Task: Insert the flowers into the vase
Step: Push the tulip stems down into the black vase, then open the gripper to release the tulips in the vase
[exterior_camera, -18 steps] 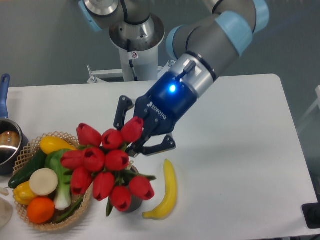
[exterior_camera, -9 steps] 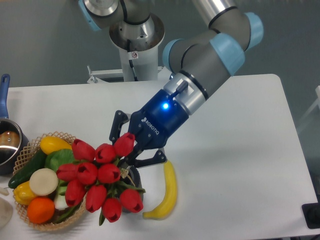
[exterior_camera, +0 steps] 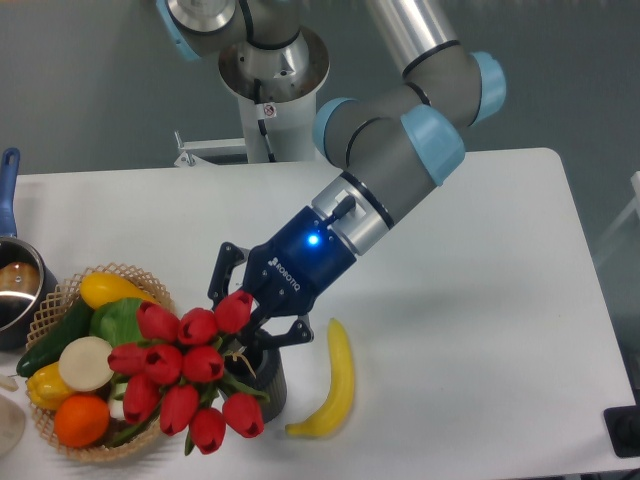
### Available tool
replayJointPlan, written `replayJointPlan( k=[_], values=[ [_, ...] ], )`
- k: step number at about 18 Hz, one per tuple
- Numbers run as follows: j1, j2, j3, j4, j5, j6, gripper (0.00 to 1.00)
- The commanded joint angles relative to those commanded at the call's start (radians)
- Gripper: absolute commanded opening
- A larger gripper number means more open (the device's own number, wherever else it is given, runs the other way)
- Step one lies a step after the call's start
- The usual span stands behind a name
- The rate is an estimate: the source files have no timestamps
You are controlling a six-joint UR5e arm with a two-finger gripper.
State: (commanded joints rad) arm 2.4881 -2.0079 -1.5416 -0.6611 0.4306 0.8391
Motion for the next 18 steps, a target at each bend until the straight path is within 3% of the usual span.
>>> replayJointPlan(
  k=[5, 10, 16, 17, 18],
  values=[
    [-0.006, 0.001, -0.067, -0.002, 0.016, 0.047, 0.19],
    [-0.006, 0.001, -0.100, -0.002, 0.059, 0.048, 0.43],
    [0.000, 0.018, -0.129, -0.003, 0.062, 0.045, 0.78],
    [0.003, 0.030, -0.143, -0.005, 0.062, 0.045, 0.94],
    [0.009, 0.047, -0.161, -0.005, 0.063, 0.045, 1.00]
  ],
)
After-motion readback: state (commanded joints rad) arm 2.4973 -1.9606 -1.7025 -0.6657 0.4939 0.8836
